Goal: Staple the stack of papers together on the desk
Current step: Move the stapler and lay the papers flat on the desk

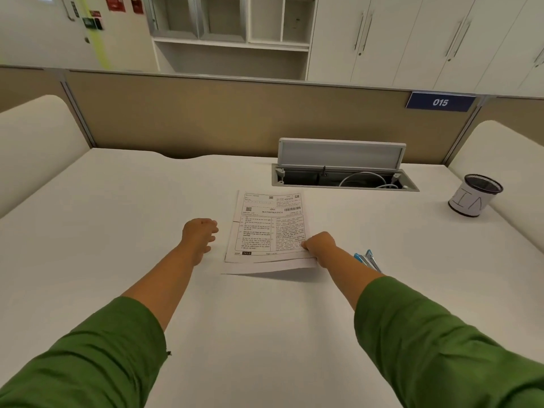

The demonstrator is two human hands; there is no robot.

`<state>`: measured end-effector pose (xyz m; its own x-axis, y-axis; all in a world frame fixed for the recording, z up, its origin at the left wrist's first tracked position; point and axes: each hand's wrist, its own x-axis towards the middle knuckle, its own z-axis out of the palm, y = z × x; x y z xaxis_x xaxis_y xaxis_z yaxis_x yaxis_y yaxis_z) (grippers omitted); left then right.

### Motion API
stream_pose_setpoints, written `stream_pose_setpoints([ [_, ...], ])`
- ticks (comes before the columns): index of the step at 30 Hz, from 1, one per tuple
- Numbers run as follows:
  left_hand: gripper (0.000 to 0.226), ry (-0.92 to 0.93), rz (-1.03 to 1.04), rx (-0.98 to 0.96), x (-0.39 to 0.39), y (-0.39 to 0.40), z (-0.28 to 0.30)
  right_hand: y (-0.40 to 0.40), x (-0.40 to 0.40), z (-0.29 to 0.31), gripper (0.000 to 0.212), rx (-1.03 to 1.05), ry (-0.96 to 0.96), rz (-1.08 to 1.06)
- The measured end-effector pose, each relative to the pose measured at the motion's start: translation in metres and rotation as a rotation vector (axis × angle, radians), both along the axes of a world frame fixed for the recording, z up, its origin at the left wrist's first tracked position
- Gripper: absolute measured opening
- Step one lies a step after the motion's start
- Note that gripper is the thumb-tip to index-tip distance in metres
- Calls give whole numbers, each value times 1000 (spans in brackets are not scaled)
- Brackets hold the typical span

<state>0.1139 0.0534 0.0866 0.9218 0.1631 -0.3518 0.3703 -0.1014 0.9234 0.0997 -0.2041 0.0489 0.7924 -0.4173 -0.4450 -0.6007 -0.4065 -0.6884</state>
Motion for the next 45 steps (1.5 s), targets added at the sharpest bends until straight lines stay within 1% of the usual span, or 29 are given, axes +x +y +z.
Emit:
stream_pose_setpoints([
  [3, 29, -6, -2, 7, 1, 0, -2, 2, 7, 0, 35, -90, -6, 26],
  [7, 26, -6, 6, 16, 3, 2, -4, 7, 13, 2, 34, -157, 0, 79],
  [11, 14, -5, 5, 6, 4, 4, -4, 8, 16, 2, 19, -158, -15, 76],
  [12, 14, -6, 5, 8, 4, 4, -4, 9, 16, 3, 17, -153, -18, 72],
  [15, 24, -3, 2, 16, 3, 2, -3, 7, 14, 6, 19, -176, -22, 77],
  [17, 27, -1, -1, 16, 2, 0, -2, 4, 10, 9, 15, -231, -15, 92],
  [19, 27, 0, -7, 18, 2, -3, -2, -3, 7, 12, 20, -305, 1, 113],
  [22, 27, -8, -21, 24, 0, -8, -2, -18, 1, 23, 14, -407, 12, 126],
  [24, 22, -16, -35, 32, -1, -14, -2, -37, -5, 32, 20, -510, 16, 89],
  [25, 16, -23, -41, 33, -1, -17, -3, -48, -9, 35, 26, -578, 36, 92],
  [26, 9, -29, -53, 34, -2, -21, -2, -60, -15, 39, 33, -639, 73, 110],
  [27, 10, -34, -68, 34, -2, -26, -2, -73, -22, 40, 43, -682, 126, 139],
  [29, 10, -36, -94, 31, -4, -36, -2, -92, -38, 42, 66, -719, 260, 208],
  [31, 13, -34, -117, 18, -5, -46, -1, -104, -51, 40, 76, -686, 364, 263],
  [32, 16, -36, -126, 13, -6, -51, -1, -108, -57, 38, 74, -646, 403, 289],
  [33, 17, -35, -136, 10, -6, -56, 0, -110, -62, 35, 69, -602, 434, 307],
  [35, 13, -33, -149, 9, -6, -64, 0, -113, -67, 29, 48, -561, 434, 305],
  [36, 13, -36, -153, 8, -6, -67, 0, -114, -69, 27, 42, -563, 409, 294],
  [38, 14, -32, -161, 19, -6, -73, -1, -115, -68, 24, 37, -577, 352, 275],
  [41, 5, -35, -157, 22, -5, -76, -3, -117, -61, 25, 31, -582, 297, 243],
  [43, 5, -38, -157, 29, -4, -78, -5, -119, -52, 29, 29, -568, 248, 191],
  [45, 13, -41, -152, 38, -1, -78, -8, -120, -38, 32, 32, -558, 188, 141],
])
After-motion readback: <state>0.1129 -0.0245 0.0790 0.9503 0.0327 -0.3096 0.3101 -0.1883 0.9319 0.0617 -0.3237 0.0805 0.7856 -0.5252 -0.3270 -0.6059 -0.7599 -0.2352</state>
